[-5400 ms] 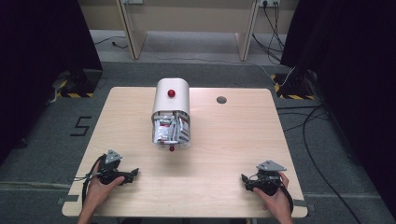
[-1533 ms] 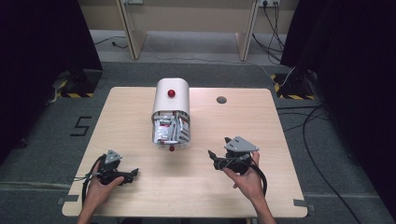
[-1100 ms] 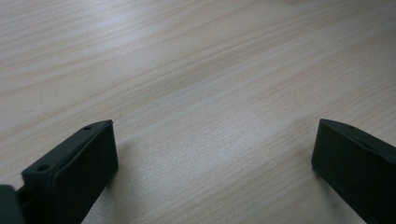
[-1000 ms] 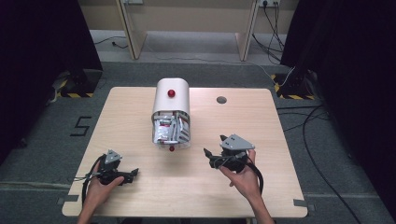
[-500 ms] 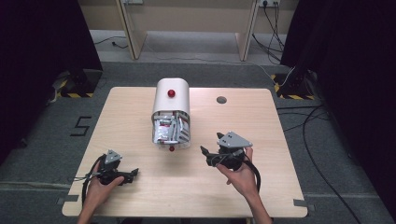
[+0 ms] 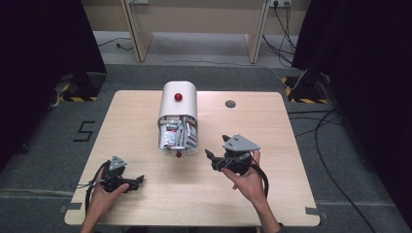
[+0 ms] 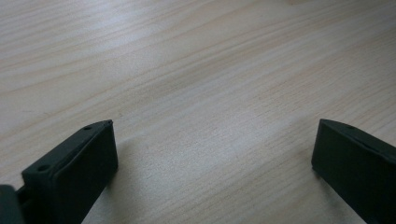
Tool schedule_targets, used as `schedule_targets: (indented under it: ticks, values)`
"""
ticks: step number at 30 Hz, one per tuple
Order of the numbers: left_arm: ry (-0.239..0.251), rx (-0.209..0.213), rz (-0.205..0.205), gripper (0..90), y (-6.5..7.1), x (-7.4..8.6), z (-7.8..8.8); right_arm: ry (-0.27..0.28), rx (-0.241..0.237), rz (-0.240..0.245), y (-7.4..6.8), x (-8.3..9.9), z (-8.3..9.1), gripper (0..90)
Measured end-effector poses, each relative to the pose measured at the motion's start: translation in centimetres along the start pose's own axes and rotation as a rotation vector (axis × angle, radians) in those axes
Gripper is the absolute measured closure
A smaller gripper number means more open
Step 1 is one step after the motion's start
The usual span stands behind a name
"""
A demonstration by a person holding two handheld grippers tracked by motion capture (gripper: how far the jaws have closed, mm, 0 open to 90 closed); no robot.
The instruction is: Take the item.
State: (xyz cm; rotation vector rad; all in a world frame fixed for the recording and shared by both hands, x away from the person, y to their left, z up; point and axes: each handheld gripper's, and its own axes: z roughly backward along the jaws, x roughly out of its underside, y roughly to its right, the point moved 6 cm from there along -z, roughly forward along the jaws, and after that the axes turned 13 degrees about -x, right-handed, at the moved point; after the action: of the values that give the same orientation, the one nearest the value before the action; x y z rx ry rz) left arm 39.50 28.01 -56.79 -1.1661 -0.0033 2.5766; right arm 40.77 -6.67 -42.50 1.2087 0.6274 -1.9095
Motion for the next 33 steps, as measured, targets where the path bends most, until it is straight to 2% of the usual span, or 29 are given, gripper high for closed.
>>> schedule_targets:
  ticks: [14, 23, 33]
  values:
    - [0.0, 0.0, 0.0, 0.0, 0.0, 0.0, 0.0, 0.024, -0.018, 0.021, -0.8, -1.6, -0.6, 27.3]
    - [0.0, 0.0, 0.0, 0.0, 0.0, 0.0, 0.0, 0.039, -0.041, 0.034, -1.7, -2.8, -1.8, 29.5]
    - [-0.001, 0.0, -0.005, 0.0, 0.0, 0.0, 0.0, 0.03, -0.062, 0.054, -2.1, -3.4, -3.1, 32.5]
